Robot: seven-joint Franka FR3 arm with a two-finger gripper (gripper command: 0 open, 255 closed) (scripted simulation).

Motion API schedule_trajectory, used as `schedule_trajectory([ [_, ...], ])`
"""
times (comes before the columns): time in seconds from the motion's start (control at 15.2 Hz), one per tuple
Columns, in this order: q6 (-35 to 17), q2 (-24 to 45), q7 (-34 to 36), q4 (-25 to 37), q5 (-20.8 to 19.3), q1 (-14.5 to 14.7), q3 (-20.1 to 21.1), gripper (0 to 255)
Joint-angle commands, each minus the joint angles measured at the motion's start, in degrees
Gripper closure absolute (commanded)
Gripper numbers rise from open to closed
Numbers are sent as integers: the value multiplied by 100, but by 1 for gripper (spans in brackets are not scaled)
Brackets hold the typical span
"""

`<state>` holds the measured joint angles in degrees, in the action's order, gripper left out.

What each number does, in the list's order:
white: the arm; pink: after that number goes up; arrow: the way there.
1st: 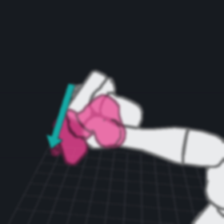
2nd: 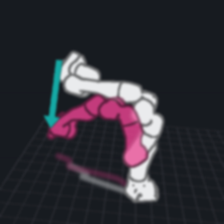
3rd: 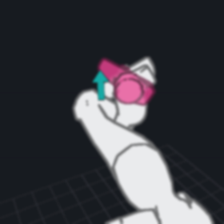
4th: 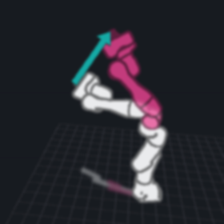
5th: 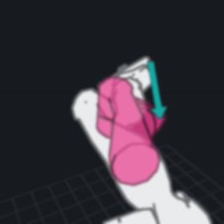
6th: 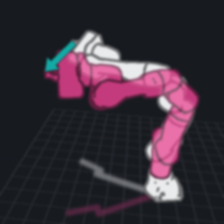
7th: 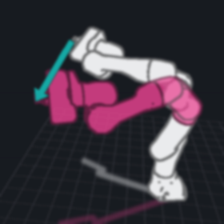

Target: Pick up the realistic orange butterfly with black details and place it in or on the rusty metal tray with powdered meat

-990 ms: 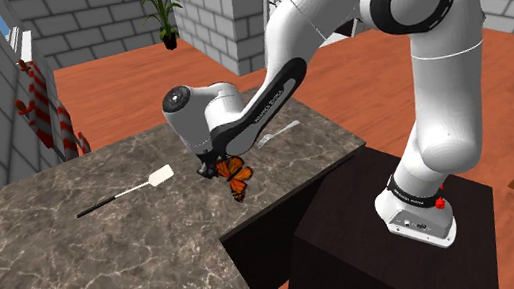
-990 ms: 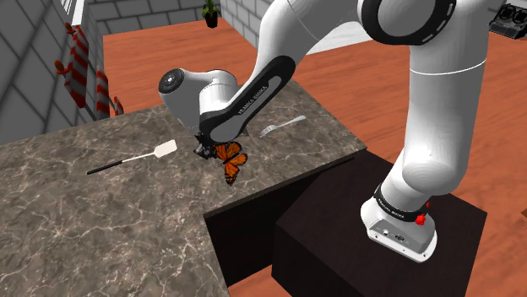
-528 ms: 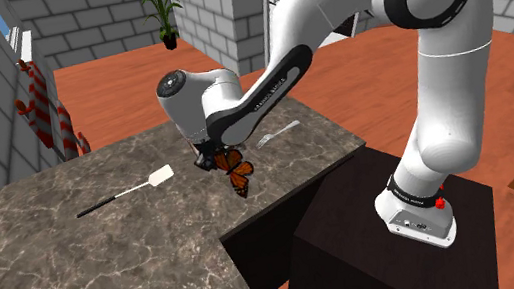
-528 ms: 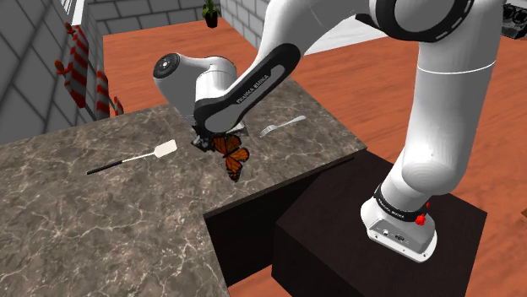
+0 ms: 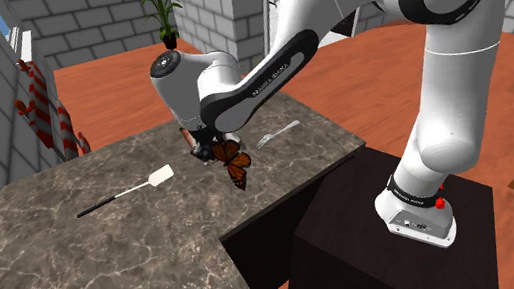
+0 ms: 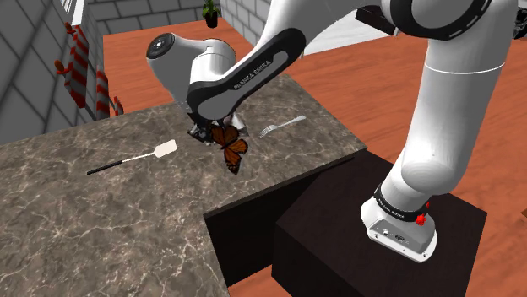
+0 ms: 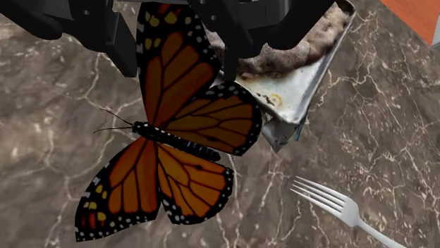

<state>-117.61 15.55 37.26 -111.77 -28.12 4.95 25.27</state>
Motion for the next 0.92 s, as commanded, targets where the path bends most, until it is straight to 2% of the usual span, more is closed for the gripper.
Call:
schedule_trajectory([
  [0.0,131,-86,-68,65,74,-4,26,255],
  [0.26,352,-229,-199,183,190,-20,57,255],
  [0.86,663,943,-1048,1867,-161,-289,-361,255],
])
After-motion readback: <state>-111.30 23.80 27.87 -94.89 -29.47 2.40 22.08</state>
